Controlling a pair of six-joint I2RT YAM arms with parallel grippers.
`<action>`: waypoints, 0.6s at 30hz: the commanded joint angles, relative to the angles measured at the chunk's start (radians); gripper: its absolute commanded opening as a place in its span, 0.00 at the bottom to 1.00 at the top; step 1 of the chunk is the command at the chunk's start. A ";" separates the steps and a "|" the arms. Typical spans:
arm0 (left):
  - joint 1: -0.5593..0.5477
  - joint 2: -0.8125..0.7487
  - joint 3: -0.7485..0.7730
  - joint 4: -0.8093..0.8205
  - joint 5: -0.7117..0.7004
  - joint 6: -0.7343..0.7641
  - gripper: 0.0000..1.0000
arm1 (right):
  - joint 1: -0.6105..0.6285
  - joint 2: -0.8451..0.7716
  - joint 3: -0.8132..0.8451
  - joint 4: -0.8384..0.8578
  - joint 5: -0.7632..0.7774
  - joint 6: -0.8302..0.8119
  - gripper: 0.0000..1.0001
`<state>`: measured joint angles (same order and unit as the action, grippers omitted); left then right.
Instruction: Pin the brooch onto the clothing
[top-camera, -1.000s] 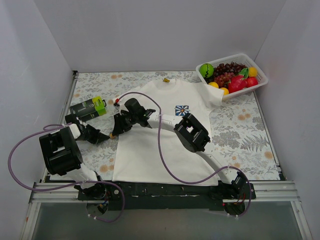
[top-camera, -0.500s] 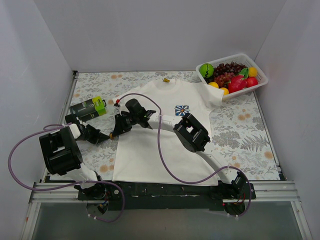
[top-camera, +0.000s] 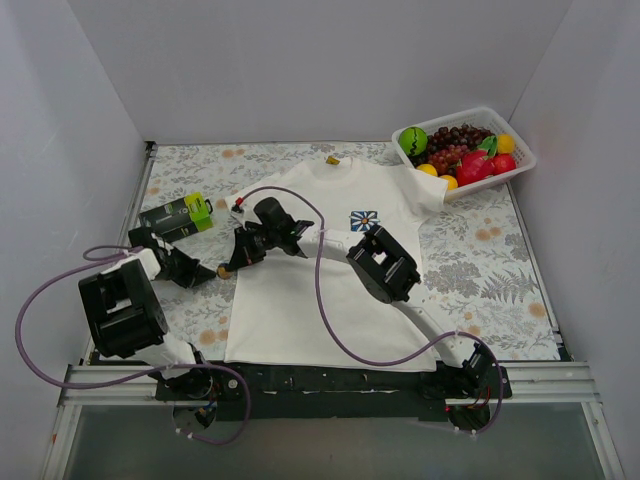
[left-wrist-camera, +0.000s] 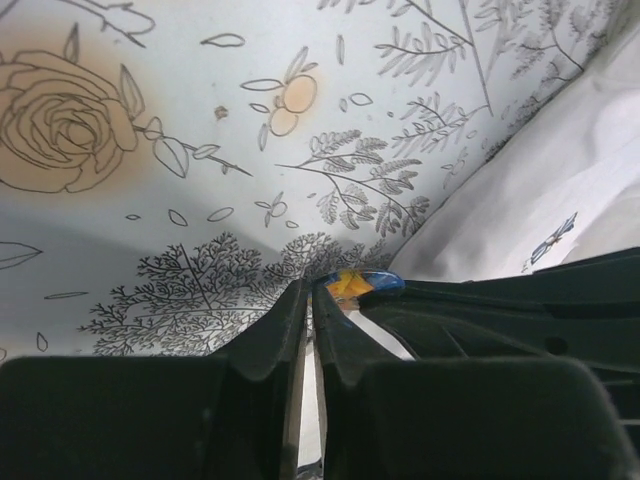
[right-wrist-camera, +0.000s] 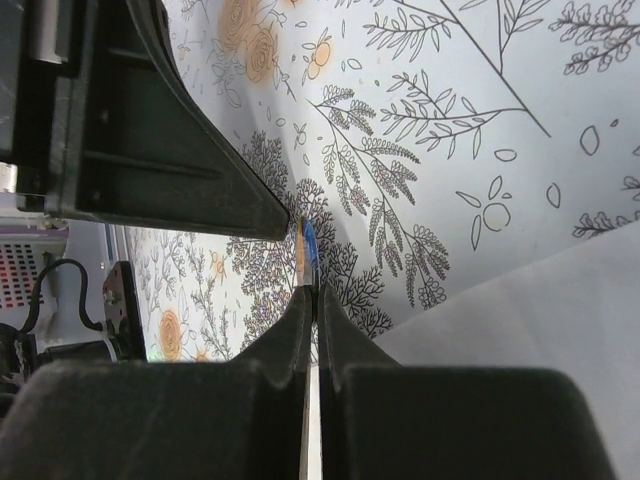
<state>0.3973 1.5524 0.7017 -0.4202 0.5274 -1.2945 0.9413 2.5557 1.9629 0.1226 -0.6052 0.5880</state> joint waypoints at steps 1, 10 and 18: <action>0.003 -0.098 0.024 -0.002 0.032 0.024 0.13 | 0.001 -0.061 -0.051 0.064 -0.008 -0.008 0.01; 0.002 -0.345 0.097 0.023 0.161 0.029 0.88 | -0.041 -0.212 -0.211 0.238 -0.048 0.044 0.01; 0.002 -0.450 0.107 0.046 0.144 -0.005 0.98 | -0.117 -0.439 -0.465 0.365 -0.051 0.065 0.01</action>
<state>0.3973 1.1168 0.7822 -0.3820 0.6540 -1.2873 0.8658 2.2513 1.5841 0.3470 -0.6380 0.6365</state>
